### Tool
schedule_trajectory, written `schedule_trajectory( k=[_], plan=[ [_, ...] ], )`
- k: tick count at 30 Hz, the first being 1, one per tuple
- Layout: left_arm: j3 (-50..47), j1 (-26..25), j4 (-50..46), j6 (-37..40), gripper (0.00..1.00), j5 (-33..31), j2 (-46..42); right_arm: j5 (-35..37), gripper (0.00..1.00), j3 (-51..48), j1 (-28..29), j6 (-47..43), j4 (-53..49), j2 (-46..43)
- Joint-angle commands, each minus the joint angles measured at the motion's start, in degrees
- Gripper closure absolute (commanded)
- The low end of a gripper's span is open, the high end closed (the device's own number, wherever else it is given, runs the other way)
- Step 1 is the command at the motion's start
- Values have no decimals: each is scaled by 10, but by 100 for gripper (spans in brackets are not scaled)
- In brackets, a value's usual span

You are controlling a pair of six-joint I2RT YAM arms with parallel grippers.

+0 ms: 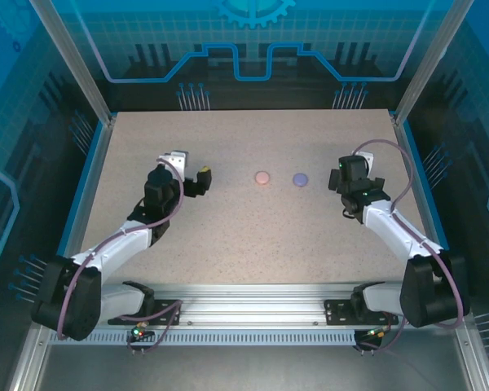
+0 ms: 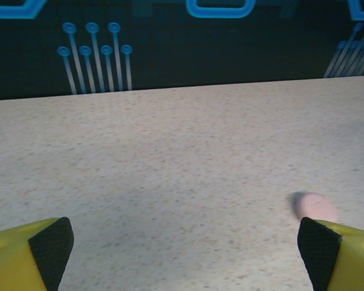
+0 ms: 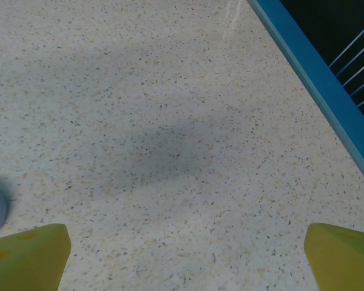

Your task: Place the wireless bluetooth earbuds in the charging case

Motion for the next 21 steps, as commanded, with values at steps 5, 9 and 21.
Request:
schedule_trajectory(
  k=[5, 9, 21],
  plan=[
    [-58, 28, 79, 25, 1, -98, 2, -9, 0, -69, -17, -93, 170, 22],
    [-91, 40, 111, 27, 1, -101, 9, -36, 0, -110, -26, -111, 240, 31],
    [-118, 66, 131, 52, 1, -81, 21, -84, 0, -176, -33, -156, 406, 47]
  ],
)
